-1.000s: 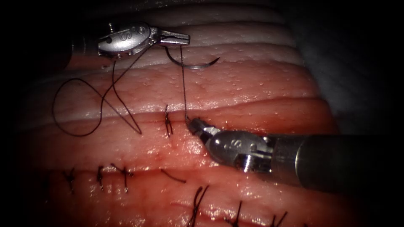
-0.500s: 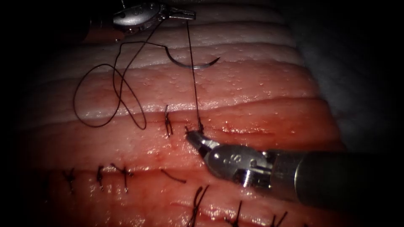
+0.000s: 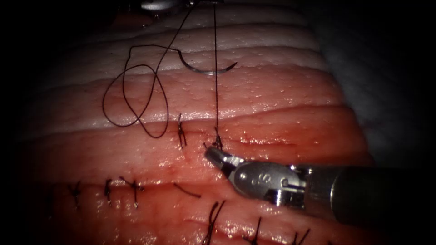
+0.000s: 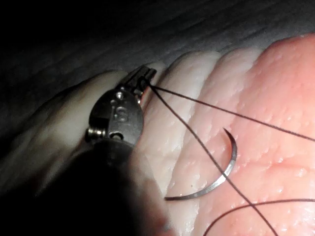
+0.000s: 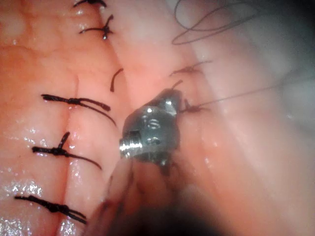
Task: Wound Closure
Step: Pull downward on tail end with right hand and upward on working end with left hand to tighten knot, then pull long end taut with left gripper
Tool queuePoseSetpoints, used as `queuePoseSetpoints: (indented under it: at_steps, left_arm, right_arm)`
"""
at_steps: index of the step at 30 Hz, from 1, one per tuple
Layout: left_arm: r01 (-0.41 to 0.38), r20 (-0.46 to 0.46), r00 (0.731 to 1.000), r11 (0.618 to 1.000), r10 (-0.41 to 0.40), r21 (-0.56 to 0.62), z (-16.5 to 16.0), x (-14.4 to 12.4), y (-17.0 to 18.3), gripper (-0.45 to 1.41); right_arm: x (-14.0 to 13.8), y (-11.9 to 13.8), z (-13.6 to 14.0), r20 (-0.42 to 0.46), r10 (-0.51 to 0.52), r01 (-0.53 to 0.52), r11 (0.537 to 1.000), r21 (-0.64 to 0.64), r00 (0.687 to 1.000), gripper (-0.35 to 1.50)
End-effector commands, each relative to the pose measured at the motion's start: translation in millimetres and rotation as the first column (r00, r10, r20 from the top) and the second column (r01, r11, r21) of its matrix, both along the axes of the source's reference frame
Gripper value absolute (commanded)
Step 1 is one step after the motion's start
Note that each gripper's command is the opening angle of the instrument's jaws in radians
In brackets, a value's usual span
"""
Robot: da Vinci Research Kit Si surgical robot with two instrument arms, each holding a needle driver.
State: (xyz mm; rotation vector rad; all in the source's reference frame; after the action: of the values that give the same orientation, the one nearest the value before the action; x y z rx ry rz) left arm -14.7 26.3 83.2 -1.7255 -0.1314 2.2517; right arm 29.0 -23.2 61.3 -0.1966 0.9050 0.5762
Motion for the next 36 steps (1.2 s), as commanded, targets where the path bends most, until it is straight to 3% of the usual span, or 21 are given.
queuePoseSetpoints:
  at_steps: [1,11,19,23,29,31,33,36]
  left_arm:
    - [0.004,-0.003,1.000,1.000,-0.004,-0.008,0.6,-0.4,0.8,-0.45]
    - [0.076,-0.041,0.996,0.995,-0.078,-0.058,2.3,0.3,2.9,-0.45]
    - [0.131,-0.071,0.988,0.987,-0.138,-0.092,3.6,1.2,5.1,-0.45]
    - [0.135,-0.078,0.987,0.986,-0.143,-0.101,4.0,1.3,4.9,-0.45]
    - [0.110,-0.045,0.992,0.990,-0.115,-0.087,3.4,2.2,3.7,-0.45]
    - [0.094,-0.030,0.995,0.992,-0.096,-0.079,3.0,2.4,2.9,-0.45]
    - [0.015,-0.028,0.999,0.998,-0.017,-0.058,1.7,2.5,0.5,-0.45]
    - [-0.048,-0.018,0.999,0.998,0.047,-0.041,-1.3,2.9,-3.5,-0.45]
  right_arm:
    - [0.7,-0.1,0.5,-0.010,-0.017,0.017,1.000,-0.014,1.000,-0.35]
    - [0.8,-0.5,0.4,-0.061,-0.107,0.102,0.991,-0.082,0.992,-0.35]
    - [1.2,-2.9,0.4,-0.059,-0.143,0.138,0.987,-0.083,0.988,-0.35]
    - [1.4,-3.9,0.5,-0.056,-0.157,0.153,0.985,-0.081,0.986,-0.35]
    - [1.0,-3.3,0.2,-0.073,-0.143,0.135,0.985,-0.107,0.987,-0.35]
    - [0.7,-2.9,0.0,-0.082,-0.129,0.119,0.986,-0.119,0.988,0.02]
    - [-0.2,-2.2,-0.7,-0.086,-0.105,0.093,0.987,-0.128,0.991,0.42]
    - [-1.4,-1.1,-1.8,-0.109,-0.078,0.067,0.992,-0.102,0.991,0.84]
